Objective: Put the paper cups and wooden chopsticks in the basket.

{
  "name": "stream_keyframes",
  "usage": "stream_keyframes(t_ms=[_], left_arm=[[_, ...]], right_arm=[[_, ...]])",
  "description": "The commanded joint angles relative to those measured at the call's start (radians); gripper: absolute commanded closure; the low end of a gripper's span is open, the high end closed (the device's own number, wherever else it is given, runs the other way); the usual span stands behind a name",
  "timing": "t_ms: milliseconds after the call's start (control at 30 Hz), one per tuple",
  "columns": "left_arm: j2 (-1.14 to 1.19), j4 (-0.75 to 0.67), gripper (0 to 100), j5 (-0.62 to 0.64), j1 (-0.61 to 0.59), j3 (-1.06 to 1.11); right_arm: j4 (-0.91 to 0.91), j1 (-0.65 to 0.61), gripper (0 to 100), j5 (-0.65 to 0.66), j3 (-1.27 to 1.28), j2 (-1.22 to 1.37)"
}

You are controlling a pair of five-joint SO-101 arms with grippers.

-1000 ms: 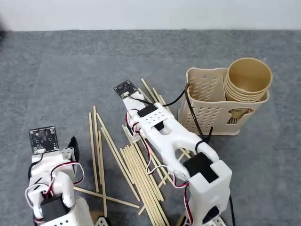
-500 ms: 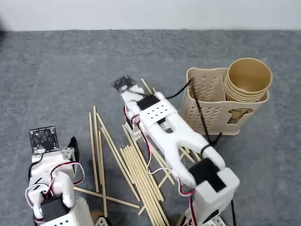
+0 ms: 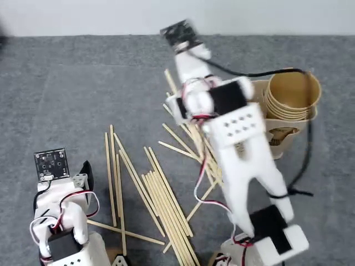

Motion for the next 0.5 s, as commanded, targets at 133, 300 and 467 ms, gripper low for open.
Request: stream_keyframes(t_ms=[133,300,467], left_arm=[[-0.015,-0.018,77,0.002,-0.002,-0.004],[-0.015,-0.018,77,0.002,0.000,-0.004],[-0.015,-0.018,77,0.002,0.000,-0.002]], right_arm=[[-0.143,0.114,99.1,0.011,-0.069,-0.188],[-0.306,0.174,99.1,0.002,-0.068,-0.262],[-0.473,0.257,99.1,-0.038,-0.064,-0.275]])
